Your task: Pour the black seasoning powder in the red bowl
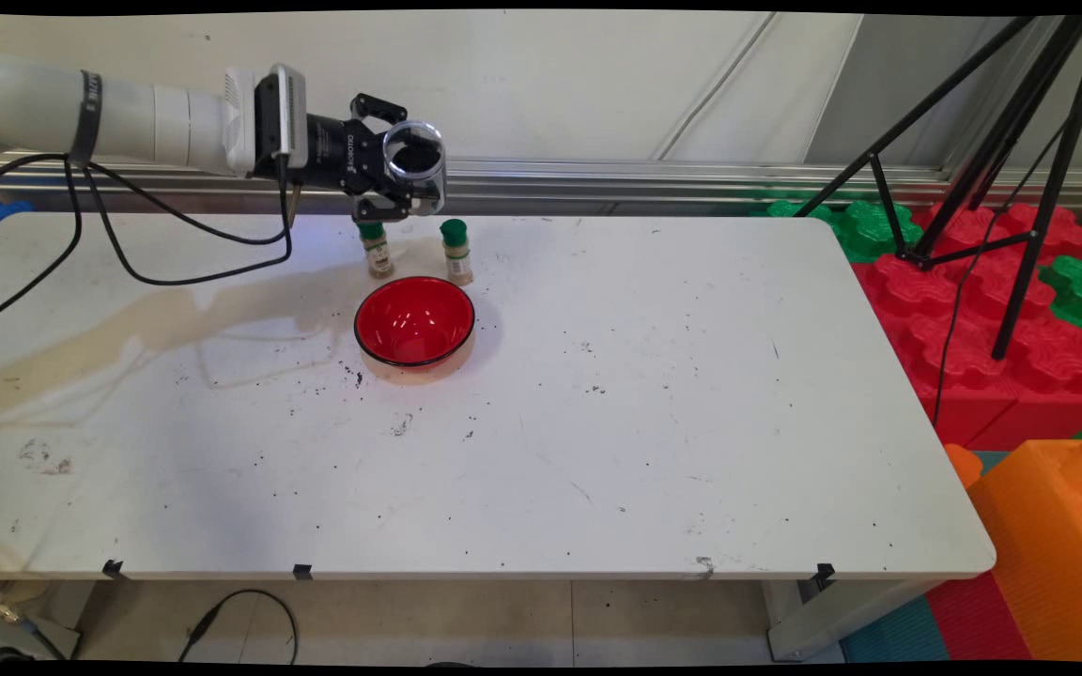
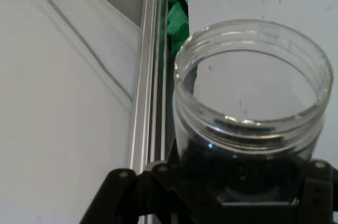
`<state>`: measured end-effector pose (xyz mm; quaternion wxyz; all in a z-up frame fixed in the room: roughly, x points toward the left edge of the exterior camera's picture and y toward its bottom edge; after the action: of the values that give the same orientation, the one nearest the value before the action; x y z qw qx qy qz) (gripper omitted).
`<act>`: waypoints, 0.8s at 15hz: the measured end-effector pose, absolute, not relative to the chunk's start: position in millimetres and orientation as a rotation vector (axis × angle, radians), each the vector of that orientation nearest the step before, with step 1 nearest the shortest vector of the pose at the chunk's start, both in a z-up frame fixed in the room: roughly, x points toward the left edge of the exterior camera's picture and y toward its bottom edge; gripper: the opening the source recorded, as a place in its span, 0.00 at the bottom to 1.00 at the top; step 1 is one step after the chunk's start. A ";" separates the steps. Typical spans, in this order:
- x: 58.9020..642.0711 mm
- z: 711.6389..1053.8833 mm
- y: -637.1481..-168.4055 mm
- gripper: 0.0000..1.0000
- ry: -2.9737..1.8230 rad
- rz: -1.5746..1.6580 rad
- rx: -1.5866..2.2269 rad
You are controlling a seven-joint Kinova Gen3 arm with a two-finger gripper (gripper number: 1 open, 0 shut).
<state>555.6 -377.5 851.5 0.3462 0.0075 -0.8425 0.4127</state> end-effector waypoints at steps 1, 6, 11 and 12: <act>556.3 849.9 -377.1 0.00 -2.195 1.088 -0.010; 558.6 841.6 -376.1 0.00 -2.230 1.160 -0.146; 557.3 833.4 -376.1 0.00 -2.257 1.236 -0.287; 556.8 832.1 -376.2 0.00 -2.261 1.250 -0.311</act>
<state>556.8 -376.2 832.1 0.2663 -0.1154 -0.8374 0.4631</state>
